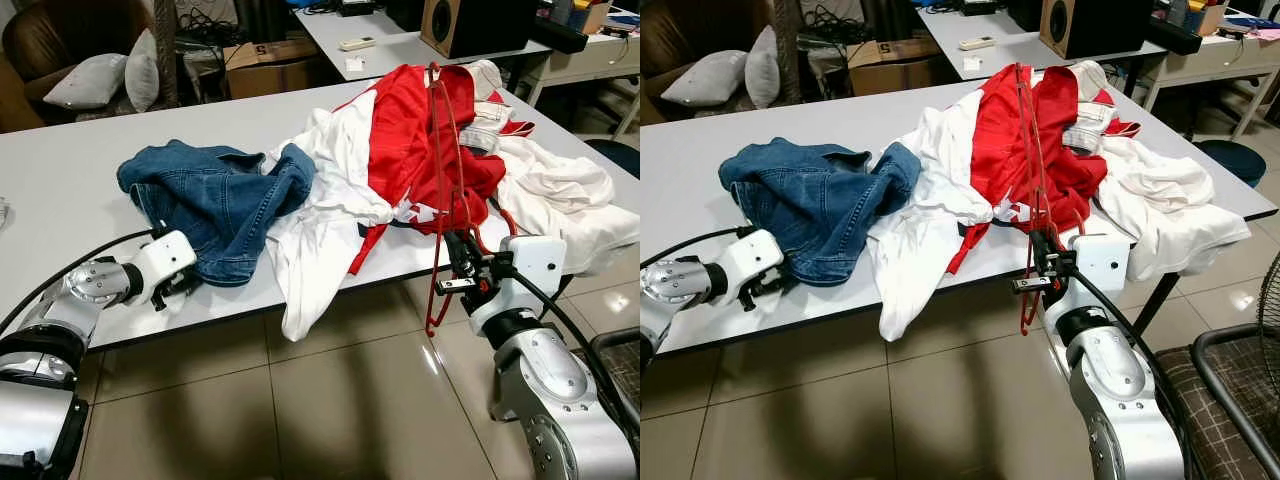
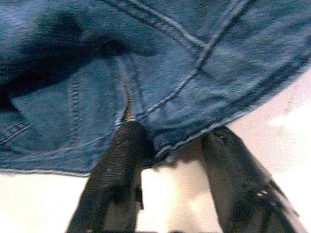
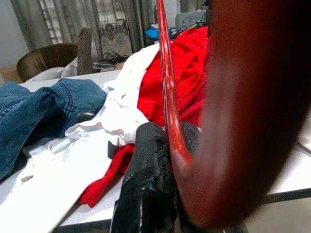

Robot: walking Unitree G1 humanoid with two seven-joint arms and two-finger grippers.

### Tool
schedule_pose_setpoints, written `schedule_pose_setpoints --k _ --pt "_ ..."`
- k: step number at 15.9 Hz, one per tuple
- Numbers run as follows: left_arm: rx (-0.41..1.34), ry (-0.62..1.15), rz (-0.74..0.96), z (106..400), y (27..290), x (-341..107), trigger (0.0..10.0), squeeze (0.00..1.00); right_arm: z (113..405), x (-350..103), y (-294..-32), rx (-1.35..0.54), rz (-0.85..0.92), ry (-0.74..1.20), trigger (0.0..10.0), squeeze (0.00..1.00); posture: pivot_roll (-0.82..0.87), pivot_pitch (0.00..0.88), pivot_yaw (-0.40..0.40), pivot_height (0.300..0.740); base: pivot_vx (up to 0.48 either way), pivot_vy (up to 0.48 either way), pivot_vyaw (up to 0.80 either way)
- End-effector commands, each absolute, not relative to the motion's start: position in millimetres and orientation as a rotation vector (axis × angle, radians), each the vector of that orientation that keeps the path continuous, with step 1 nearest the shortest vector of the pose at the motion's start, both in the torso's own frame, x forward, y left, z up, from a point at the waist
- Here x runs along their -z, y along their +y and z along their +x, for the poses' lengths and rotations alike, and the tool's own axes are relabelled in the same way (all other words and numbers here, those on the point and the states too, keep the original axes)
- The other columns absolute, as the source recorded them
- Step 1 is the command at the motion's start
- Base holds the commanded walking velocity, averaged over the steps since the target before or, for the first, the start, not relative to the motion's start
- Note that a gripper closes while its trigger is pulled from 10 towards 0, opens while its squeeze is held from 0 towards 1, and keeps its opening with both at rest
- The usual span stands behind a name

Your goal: Hang hanger

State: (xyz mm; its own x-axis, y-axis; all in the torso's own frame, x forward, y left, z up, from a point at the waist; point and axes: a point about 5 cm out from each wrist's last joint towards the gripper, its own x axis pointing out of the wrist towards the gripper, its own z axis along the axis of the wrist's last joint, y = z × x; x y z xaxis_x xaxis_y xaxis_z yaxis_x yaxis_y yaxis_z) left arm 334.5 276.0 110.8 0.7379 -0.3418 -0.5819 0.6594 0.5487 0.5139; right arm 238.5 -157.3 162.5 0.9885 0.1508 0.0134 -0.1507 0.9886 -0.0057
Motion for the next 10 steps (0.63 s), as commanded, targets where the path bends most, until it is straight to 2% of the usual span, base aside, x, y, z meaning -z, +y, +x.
schedule_pose_setpoints --k 1,5,10 --pt "0.546 0.41 0.756 339.8 281.8 -122.0 0.0 0.0 238.8 -168.2 -154.4 -0.165 -0.011 -0.037 10.0 0.0 -0.04 0.0 0.097 0.74 0.0 0.0 0.0" --pt "0.57 0.396 0.663 335.5 272.1 -109.7 0.0 0.0 241.5 -169.5 -154.4 -0.174 -0.017 -0.044 10.0 0.0 -0.04 0.0 0.091 0.74 0.0 0.0 0.0" --pt "0.615 0.292 0.558 338.1 260.4 -116.9 0.0 0.0 242.0 -170.9 -155.9 -0.161 -0.02 -0.055 10.0 0.0 -0.04 0.0 0.104 0.74 0.0 0.0 0.0"
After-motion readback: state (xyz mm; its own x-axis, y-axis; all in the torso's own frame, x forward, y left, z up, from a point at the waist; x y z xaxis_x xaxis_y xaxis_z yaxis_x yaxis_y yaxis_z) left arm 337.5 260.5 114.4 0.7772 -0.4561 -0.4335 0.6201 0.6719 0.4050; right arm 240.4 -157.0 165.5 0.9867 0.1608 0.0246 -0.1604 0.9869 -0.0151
